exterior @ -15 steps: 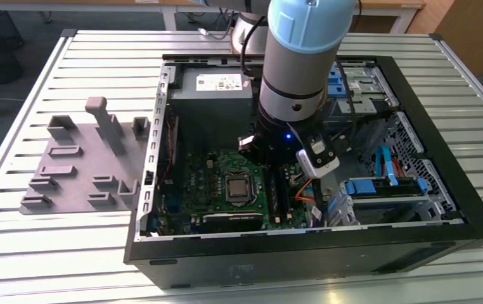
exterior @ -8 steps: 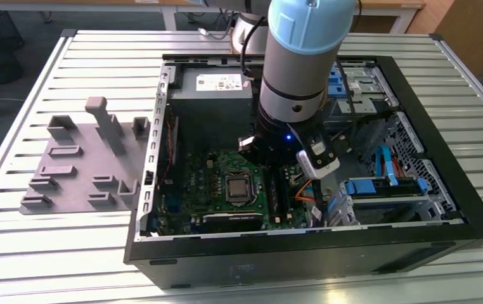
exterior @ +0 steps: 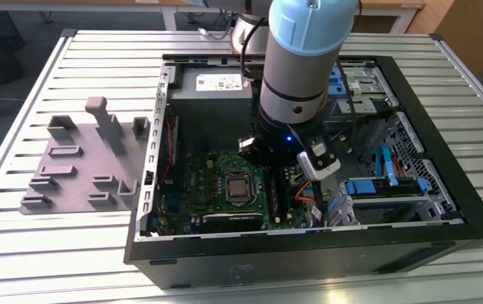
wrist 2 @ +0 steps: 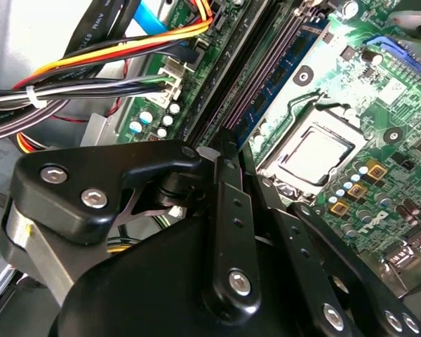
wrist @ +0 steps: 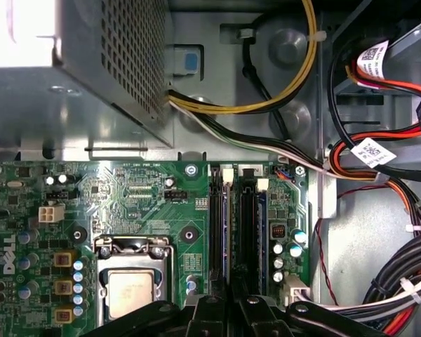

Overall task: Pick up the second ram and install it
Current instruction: 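Insert the second ram into the second slot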

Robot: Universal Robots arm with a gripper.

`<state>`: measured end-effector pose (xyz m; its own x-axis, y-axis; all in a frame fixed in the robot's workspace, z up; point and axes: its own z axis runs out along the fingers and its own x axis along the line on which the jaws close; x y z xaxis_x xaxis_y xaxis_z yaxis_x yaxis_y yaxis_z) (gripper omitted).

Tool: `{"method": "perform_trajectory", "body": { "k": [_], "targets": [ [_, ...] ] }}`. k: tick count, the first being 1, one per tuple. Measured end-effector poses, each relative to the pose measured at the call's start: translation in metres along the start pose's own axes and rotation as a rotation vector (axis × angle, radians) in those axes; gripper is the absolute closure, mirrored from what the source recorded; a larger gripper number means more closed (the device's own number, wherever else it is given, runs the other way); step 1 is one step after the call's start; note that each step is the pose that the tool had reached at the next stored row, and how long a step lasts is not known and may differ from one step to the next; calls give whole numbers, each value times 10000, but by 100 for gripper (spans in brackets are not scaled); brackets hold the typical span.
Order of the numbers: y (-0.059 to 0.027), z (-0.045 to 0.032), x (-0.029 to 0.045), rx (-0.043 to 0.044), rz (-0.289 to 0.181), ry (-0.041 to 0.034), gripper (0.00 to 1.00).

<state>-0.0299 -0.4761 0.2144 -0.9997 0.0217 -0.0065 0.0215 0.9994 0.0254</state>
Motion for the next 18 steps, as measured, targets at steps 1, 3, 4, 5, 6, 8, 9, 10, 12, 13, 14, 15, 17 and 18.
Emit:
{"method": "perform_trajectory", "body": {
  "k": [1, 3, 4, 5, 6, 8, 9, 10, 12, 13, 14, 15, 17, 18],
  "targets": [
    [0, 0, -5, 1, -1, 10, 86],
    [0, 0, -20, 0, 1, 36, 86],
    [0, 0, -25, 1, 1, 49, 86],
    [0, 0, -26, 1, 2, 56, 86],
    [0, 0, -27, 1, 4, 61, 86],
    [0, 1, -28, 1, 4, 67, 86],
    [-1, 2, -29, -1, 3, 70, 86],
    [-4, 3, -29, -2, 3, 76, 86],
    [-8, 4, -29, 1, 3, 90, 86],
    [-10, 6, -29, 1, 3, 98, 86],
    [-11, 7, -29, 0, 4, 104, 86],
    [-12, 10, -29, 1, 4, 109, 86],
    [-13, 19, -30, 2, 4, 119, 86],
    [-14, 23, -32, 2, 4, 124, 86]
  ]
}}
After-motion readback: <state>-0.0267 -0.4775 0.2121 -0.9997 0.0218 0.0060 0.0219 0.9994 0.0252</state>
